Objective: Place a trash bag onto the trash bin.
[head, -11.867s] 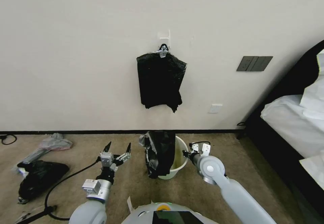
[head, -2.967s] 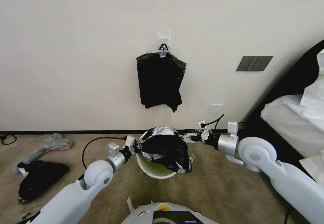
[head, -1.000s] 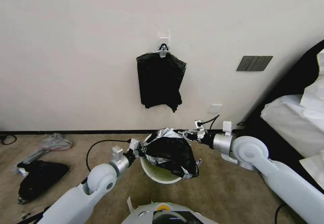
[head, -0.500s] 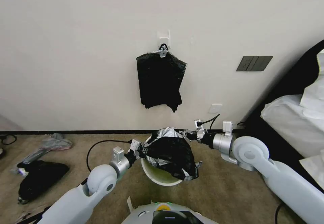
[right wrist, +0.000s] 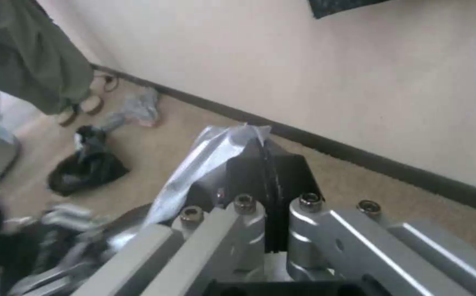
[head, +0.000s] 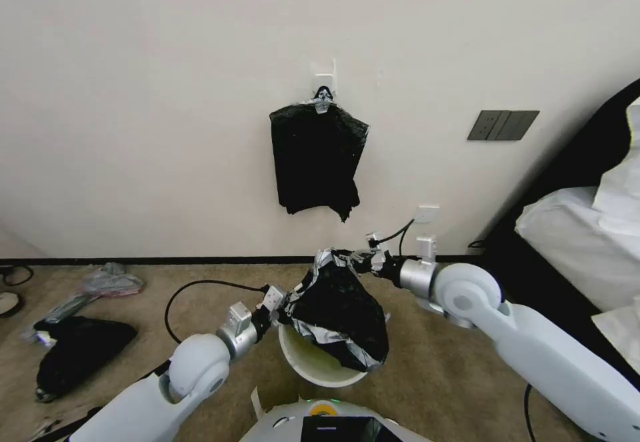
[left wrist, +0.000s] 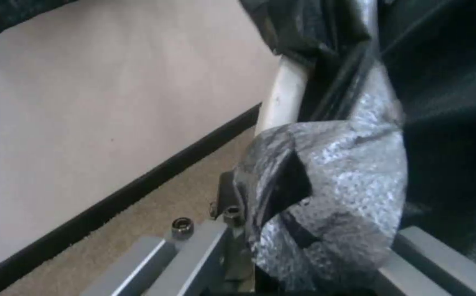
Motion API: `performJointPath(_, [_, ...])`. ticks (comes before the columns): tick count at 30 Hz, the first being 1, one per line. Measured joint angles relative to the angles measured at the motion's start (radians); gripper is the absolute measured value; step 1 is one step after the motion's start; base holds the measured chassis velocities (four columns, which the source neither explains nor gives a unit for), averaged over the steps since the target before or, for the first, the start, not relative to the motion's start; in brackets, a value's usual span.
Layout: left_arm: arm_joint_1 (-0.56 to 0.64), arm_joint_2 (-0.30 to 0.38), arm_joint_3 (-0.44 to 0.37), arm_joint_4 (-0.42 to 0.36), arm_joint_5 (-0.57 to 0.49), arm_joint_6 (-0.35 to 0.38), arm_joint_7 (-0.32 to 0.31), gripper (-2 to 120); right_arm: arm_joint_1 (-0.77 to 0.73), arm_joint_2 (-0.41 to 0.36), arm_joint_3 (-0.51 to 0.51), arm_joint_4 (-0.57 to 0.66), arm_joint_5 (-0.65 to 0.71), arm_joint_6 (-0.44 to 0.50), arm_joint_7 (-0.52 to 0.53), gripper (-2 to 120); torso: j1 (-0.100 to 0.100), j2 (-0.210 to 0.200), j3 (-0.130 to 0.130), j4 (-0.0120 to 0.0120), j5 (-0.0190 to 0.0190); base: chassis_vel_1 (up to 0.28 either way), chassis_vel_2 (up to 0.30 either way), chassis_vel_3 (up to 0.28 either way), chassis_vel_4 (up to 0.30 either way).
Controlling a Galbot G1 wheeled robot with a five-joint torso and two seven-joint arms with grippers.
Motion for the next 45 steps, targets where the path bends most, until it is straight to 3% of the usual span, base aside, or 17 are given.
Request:
performJointPath(9, [0.023,0.004,-0.001,-0.01,0.068,-0.04,0.03,1,0.082,0.005,-0.09,-0.104,-0.048,0.005,0.009,0,0.0,0.0,0.0,-0.0001,0.0001,0.0,0.0,0.0,0.0])
performJointPath(19, [0.007,-0.003,0.007,-0.002,0.085,-0.132,0.055,1,0.104,-0.02,-0.217,-0.232,-0.246,0.02,-0.074,0,0.0,0.0,0.0,-0.0001,0.0002,0.0,0.0,0.0,0.0])
performJointPath(30, [-0.006,0.001,0.017,0.008,0.103,-0.175,0.083,1,0.122,-0.055,-0.32,-0.247,-0.347,0.082,-0.142,0,0.0,0.0,0.0,-0.0003,0.0002,0.0,0.0,0.0,0.0])
performJointPath(38, [0.012,-0.004,0.01,0.01,0.103,-0.188,0.089,1,0.117,-0.039,-0.303,-0.237,-0.344,0.096,-0.139,0,0.0,0.0,0.0,0.0001,0.0001,0.0,0.0,0.0,0.0])
performJointPath(45, [0.02,-0.019,0.003,0.034,0.081,-0.189,0.079,1,0.017,-0.044,-0.157,-0.197,-0.243,0.101,-0.11,23,0.0,0.0,0.0,-0.0001,0.0,0.0,0.0,0.0,0.0])
